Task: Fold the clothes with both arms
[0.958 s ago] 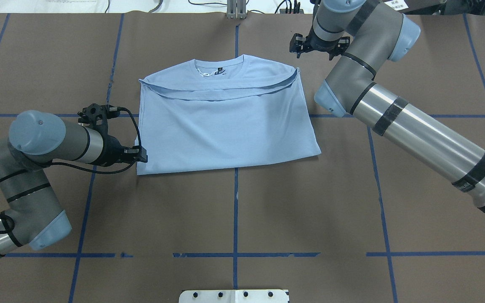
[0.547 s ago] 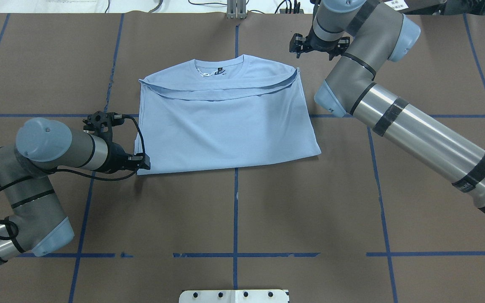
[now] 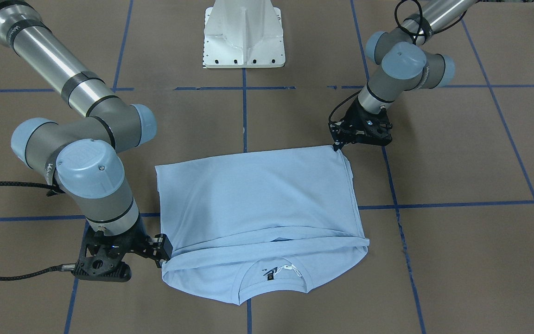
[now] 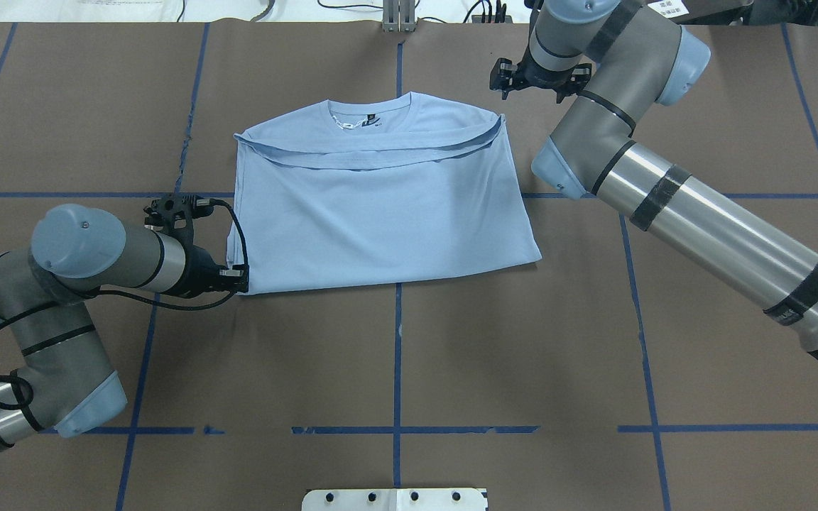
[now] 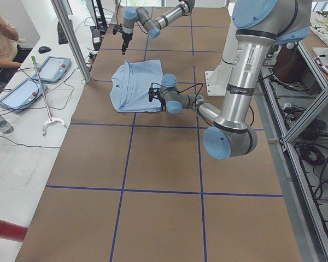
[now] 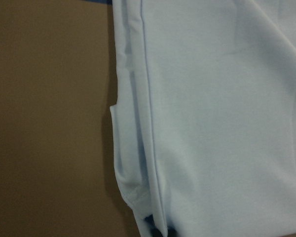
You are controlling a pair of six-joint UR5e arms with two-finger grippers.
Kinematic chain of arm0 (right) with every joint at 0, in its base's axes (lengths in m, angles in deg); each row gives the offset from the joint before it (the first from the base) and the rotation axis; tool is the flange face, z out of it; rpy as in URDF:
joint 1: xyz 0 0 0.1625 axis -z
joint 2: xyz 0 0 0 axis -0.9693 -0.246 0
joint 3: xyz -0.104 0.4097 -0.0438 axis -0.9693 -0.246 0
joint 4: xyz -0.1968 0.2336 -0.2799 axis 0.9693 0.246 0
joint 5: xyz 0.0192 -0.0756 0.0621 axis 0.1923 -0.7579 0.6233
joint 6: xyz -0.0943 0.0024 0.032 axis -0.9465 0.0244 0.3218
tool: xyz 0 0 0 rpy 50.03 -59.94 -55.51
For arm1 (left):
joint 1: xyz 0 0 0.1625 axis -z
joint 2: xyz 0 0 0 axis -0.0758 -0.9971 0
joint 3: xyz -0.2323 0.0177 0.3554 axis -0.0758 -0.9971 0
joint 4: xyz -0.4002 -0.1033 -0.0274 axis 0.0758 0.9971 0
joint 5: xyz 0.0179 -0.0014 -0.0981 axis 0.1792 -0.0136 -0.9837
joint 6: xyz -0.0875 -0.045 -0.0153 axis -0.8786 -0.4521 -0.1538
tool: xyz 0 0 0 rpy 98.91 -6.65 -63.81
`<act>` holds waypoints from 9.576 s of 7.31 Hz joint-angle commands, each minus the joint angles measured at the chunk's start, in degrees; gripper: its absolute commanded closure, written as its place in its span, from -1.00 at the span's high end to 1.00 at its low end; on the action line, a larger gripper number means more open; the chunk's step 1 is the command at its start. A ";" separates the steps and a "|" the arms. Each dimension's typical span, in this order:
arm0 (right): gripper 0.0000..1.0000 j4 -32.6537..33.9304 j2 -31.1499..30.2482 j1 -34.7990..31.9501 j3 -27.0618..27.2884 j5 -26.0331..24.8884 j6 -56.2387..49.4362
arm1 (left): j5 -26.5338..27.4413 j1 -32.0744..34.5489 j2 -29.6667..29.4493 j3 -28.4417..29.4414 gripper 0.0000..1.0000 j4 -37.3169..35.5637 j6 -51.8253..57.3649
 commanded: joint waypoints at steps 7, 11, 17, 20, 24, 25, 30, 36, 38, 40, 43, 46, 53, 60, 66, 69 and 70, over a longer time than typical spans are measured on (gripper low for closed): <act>1.00 -0.09 -0.01 0.40 1.14 -0.03 0.55 | 4.02 23.43 -20.44 36.91 -1.00 -0.02 34.89; 1.00 -0.18 -0.01 1.53 1.24 -0.21 0.72 | 9.25 28.01 -25.52 44.90 -1.00 0.67 44.57; 0.88 -3.67 11.91 13.56 -7.68 -9.07 17.91 | 2.65 28.45 -19.46 37.79 1.00 7.18 43.60; 0.47 -4.48 14.93 17.71 -11.95 -13.38 18.83 | 2.65 28.45 -19.36 37.52 1.00 7.18 43.52; 0.33 -4.48 15.19 18.85 -13.27 -15.32 18.65 | 2.65 28.45 -18.66 36.90 1.00 7.18 43.60; 0.33 -4.48 15.19 19.12 -13.35 -15.41 18.65 | 2.65 28.45 -18.57 36.81 1.00 7.18 43.60; -0.57 -4.48 15.28 19.65 -13.62 -16.03 18.65 | 2.65 28.45 -18.57 36.72 1.00 7.18 43.60; -1.00 -3.96 14.58 16.50 -12.74 -12.89 14.63 | 2.65 28.45 -18.57 36.29 1.00 7.36 43.52; -1.00 -2.30 5.93 16.13 -1.12 -11.20 14.43 | 2.65 28.45 -17.69 34.97 1.00 7.36 43.52; -1.00 0.17 -7.85 16.31 16.52 -10.84 14.43 | 2.57 28.45 -17.69 34.44 1.00 7.36 43.52; -1.00 3.51 -26.57 24.00 39.82 -14.77 14.78 | 1.42 28.45 -17.60 34.35 1.00 7.36 43.60; -1.00 3.60 -38.40 37.43 51.76 -25.64 22.74 | 0.55 28.45 -17.34 34.18 1.00 7.36 43.60; 1.00 3.51 -37.37 44.00 51.95 -30.10 22.83 | 0.46 28.10 -16.47 33.30 1.00 7.44 43.52; -0.20 3.34 -36.40 46.19 51.95 -30.79 14.17 | 0.46 27.74 -15.76 32.42 1.00 7.45 41.68; -1.00 3.51 -34.29 45.67 52.64 -30.18 13.73 | 0.19 27.74 -15.76 32.42 1.00 7.45 41.67; -1.00 3.51 -40.93 45.13 56.94 -30.44 16.00 | 0.19 27.66 -15.76 32.42 1.00 7.45 41.67; -1.00 3.43 -44.28 45.48 58.96 -30.09 22.28 | 0.19 27.66 -15.76 32.42 1.00 7.45 41.58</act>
